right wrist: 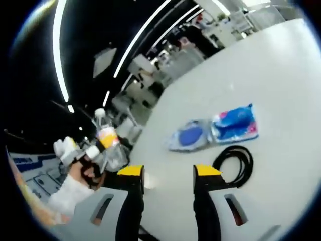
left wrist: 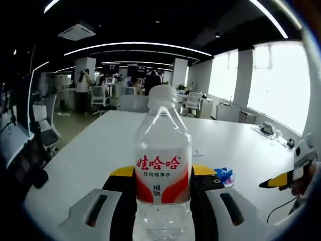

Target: Arrange the tabletop items into an orderly group along one side of the table until the central work area is clear of visible clutter.

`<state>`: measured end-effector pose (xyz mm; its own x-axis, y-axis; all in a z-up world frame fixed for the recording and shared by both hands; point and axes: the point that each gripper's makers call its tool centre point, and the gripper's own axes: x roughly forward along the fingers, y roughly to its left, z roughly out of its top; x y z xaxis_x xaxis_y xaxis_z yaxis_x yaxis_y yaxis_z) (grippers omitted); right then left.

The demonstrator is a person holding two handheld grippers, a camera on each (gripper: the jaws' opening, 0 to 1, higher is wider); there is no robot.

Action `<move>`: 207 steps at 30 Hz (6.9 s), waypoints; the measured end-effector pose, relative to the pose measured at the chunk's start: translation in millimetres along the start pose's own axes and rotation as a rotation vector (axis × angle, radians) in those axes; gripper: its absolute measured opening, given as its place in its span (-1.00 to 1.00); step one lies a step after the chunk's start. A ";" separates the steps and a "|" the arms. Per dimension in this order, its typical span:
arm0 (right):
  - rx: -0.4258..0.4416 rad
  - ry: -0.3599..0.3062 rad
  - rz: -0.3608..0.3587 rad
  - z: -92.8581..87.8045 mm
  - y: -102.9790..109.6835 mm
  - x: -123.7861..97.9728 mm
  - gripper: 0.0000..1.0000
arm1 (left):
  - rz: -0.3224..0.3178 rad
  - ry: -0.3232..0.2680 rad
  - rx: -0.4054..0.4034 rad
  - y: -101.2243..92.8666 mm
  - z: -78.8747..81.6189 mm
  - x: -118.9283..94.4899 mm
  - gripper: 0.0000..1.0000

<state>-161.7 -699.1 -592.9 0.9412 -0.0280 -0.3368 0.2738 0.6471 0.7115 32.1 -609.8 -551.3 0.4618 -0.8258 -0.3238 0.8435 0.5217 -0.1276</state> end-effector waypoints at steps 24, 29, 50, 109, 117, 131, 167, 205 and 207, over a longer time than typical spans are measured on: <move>-0.280 0.029 0.356 70.1 155.2 80.3 -0.10 | -0.128 -0.024 0.148 -64.9 3.1 -26.0 -0.22; -0.338 0.056 0.358 62.7 160.9 82.6 -0.34 | -0.151 -0.017 0.170 -71.0 -1.4 -27.5 -0.21; -0.556 0.136 0.453 32.3 191.7 78.4 -0.63 | -0.183 0.023 0.263 -56.1 -13.7 -47.1 -0.18; -0.270 -0.010 -0.179 5.9 -41.3 -37.0 -0.39 | 0.005 0.185 0.105 139.2 -42.8 161.6 -0.18; -0.270 -0.016 -0.229 6.6 -50.4 -36.8 -0.40 | 0.007 0.192 0.111 151.0 -44.7 186.1 -0.18; -0.296 -0.013 -0.242 11.2 -48.8 -28.8 -0.43 | 0.023 0.192 0.075 158.0 -61.4 196.8 -0.18; -0.248 -0.038 -0.227 12.3 -51.0 -26.1 -0.47 | 0.057 0.215 0.060 151.1 -80.9 179.1 -0.18; -0.157 -0.122 -0.177 4.2 -51.2 -43.9 -0.47 | -0.019 0.231 0.052 147.0 -56.3 118.3 0.32; -0.150 -0.130 -0.171 3.3 -51.1 -45.6 -0.47 | -0.032 0.227 0.069 144.2 -53.4 110.9 0.37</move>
<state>-218.0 -733.4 -611.8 0.9041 -0.2374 -0.3554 0.4074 0.7300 0.5487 190.4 -614.7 -655.7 0.3672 -0.7686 -0.5239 0.8772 0.4734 -0.0797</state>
